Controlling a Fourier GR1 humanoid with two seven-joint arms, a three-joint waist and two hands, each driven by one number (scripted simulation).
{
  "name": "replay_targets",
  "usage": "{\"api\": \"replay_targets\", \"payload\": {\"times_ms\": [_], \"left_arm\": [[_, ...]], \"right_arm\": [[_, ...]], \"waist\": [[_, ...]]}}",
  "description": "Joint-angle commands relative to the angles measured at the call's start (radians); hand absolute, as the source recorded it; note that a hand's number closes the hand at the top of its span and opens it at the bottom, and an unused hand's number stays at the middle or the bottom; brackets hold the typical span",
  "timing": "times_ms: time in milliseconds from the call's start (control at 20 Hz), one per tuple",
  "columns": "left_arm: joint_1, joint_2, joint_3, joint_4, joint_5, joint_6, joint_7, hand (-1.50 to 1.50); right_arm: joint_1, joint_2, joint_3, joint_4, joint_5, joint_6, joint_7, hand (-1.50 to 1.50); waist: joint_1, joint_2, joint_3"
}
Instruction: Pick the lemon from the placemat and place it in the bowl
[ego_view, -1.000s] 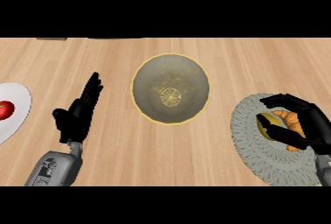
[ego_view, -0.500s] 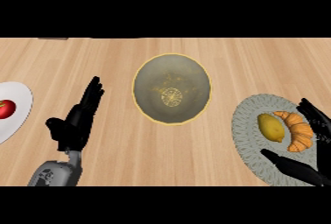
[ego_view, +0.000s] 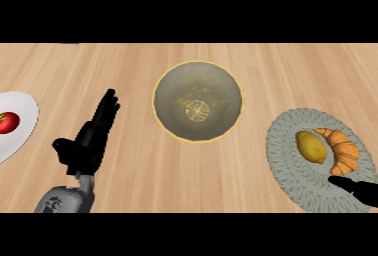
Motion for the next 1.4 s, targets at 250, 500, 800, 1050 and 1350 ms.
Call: {"api": "replay_targets", "payload": {"times_ms": [250,500,800,1050,1350], "left_arm": [[-0.056,-0.028,0.008,0.045,-0.027,0.000,0.005,0.00],[0.005,-0.050,0.009,0.029,-0.036,-0.003,-0.020,0.00],[0.020,-0.056,0.030,0.022,-0.067,-0.034,-0.024,0.00],[-0.013,-0.060,0.051,-0.004,-0.076,-0.037,0.031,0.00],[-0.016,-0.094,0.052,0.021,-0.093,-0.051,-0.002,0.00]], "right_arm": [[-0.139,-0.088,0.046,0.088,-0.009,0.156,0.340,-1.50],[-0.123,-0.045,0.090,0.181,0.054,0.219,0.298,-1.50],[-0.087,0.002,0.010,0.217,0.044,0.330,0.217,-1.50],[-0.089,0.080,-0.018,0.291,0.066,0.329,0.094,-1.50],[-0.070,0.091,-0.117,0.214,-0.047,0.433,0.128,-1.50]], "waist": [[0.008,0.003,0.001],[0.005,0.002,0.001],[0.001,0.001,0.001],[0.004,0.001,0.002],[0.001,0.001,0.001]]}}
